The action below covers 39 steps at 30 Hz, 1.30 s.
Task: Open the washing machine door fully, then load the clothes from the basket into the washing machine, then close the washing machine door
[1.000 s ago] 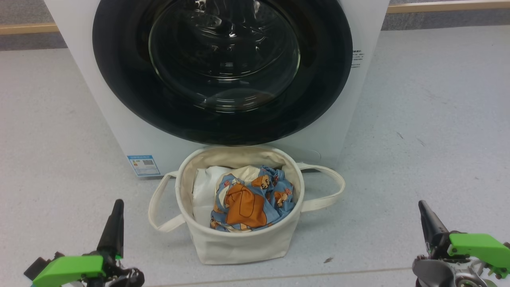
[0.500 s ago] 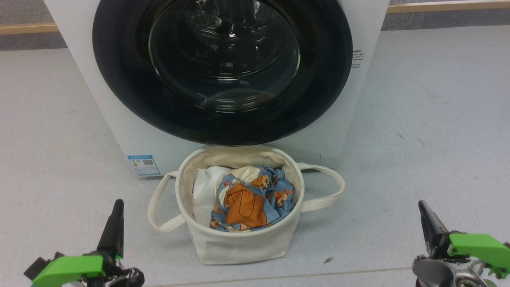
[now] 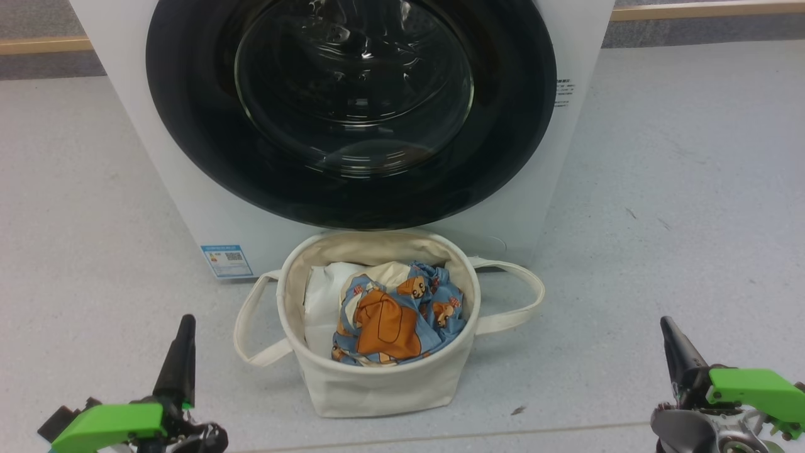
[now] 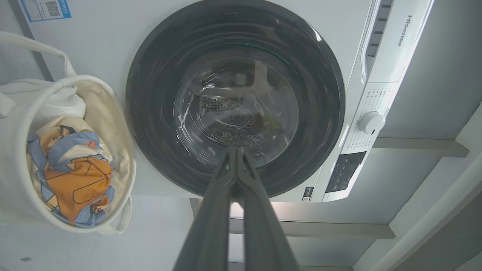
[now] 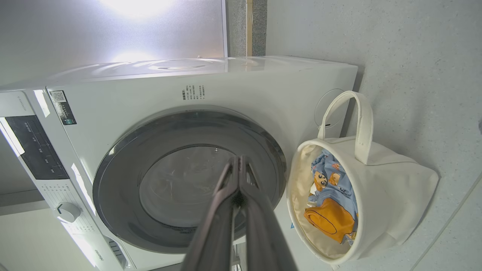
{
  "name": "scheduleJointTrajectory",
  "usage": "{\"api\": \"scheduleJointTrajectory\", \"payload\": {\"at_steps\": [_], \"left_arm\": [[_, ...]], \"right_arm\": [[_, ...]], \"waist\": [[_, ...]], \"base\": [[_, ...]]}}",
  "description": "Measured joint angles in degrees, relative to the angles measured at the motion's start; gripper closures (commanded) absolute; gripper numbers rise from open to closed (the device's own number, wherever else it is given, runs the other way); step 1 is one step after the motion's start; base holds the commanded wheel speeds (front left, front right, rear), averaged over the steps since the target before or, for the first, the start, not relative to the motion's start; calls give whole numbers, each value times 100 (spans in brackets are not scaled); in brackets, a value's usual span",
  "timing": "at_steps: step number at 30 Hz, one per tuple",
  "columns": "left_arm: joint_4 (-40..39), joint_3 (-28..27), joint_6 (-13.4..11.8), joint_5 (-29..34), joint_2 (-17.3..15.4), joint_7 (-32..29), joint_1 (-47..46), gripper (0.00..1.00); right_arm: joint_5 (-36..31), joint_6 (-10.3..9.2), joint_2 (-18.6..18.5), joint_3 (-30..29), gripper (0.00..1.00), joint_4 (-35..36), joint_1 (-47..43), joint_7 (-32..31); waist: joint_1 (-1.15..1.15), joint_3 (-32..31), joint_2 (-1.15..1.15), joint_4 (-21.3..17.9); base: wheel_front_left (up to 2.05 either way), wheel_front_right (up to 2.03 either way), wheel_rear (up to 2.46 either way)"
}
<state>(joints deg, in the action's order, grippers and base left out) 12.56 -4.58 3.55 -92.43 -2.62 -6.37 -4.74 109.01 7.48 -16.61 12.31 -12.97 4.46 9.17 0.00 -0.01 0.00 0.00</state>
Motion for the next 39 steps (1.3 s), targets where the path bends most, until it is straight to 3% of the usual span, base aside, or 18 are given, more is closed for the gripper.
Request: {"api": "scheduleJointTrajectory", "payload": {"at_steps": [12, 13, 18, 29, 39], "left_arm": [[0, 0, 0, 0, 0, 0, 0, 100], [2, 0, -1, 0, 1, 0, 0, 0], [412, 16, -8, 0, 40, -8, 213, 0], [531, -1, -7, 9, 34, 46, 164, 0], [576, 165, 1, 455, -107, 302, 16, 0]], "right_arm": [[0, 0, 0, 1, 100, 0, 0, 0], [0, 0, 1, 2, 0, -2, -1, 0], [-1, 0, 157, 81, 0, -372, -224, -1], [-15, 0, 212, 2, 0, -448, -168, 0], [-642, 0, 222, 4, 0, -433, 22, 51]], "waist": [[0, 0, 0, 0], [0, 0, 0, 0], [0, 5, 0, 1], [2, 1, 0, 33], [1, 7, 0, 58]], "base": [[0, 0, 0], [0, 0, 0], [0, 0, 0], [0, 0, 0], [0, 0, 0]]}}
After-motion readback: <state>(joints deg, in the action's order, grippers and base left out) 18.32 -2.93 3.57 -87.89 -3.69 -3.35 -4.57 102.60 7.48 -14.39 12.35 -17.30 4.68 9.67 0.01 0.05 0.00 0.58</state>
